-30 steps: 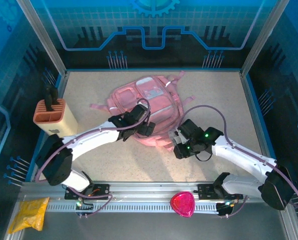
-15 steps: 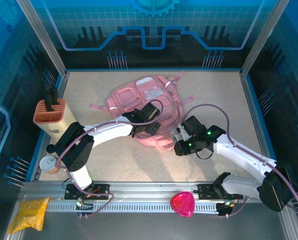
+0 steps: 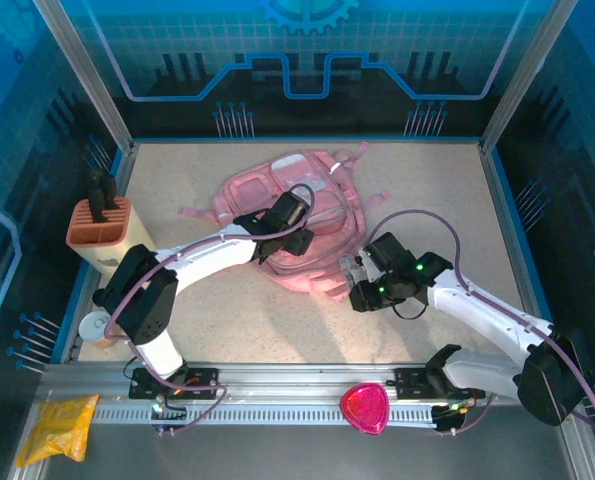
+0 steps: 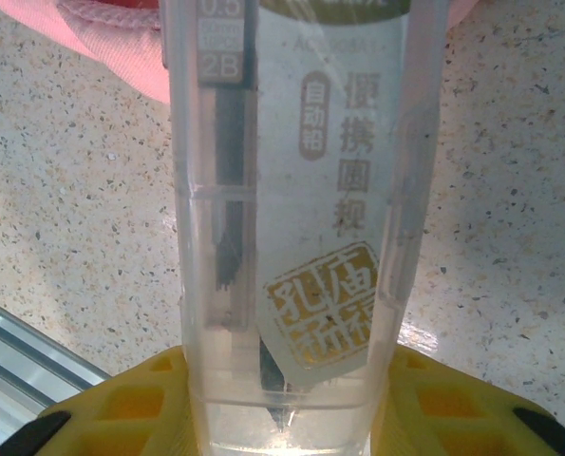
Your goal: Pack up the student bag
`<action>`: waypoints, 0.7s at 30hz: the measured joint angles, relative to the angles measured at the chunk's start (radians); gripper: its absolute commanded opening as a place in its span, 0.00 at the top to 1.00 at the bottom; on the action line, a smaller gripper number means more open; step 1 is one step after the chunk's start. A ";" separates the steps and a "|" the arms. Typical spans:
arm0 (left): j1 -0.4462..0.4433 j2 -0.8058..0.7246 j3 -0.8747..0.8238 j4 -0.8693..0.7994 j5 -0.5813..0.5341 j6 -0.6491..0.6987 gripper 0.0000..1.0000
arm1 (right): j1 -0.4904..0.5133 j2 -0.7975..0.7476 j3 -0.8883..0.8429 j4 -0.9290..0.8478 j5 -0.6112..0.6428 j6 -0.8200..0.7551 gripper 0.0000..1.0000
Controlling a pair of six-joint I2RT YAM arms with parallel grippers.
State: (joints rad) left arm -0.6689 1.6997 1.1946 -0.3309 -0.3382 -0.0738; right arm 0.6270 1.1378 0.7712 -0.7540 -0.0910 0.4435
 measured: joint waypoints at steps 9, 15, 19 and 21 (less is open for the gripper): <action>0.011 -0.003 0.006 0.003 0.047 -0.055 0.84 | -0.032 0.008 0.000 0.030 -0.033 0.000 0.63; 0.019 -0.013 0.008 0.013 0.097 -0.113 1.00 | -0.073 0.064 0.038 0.051 -0.050 -0.002 0.63; 0.013 -0.043 0.002 0.031 0.122 -0.195 1.00 | -0.109 0.106 0.087 0.075 -0.061 -0.007 0.61; -0.003 -0.056 0.002 0.031 0.123 -0.251 1.00 | -0.127 0.127 0.121 0.083 -0.068 -0.009 0.62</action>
State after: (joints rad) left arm -0.6724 1.6436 1.1961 -0.2996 -0.2153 -0.3252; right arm 0.4999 1.2652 0.8925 -0.6708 -0.1593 0.4347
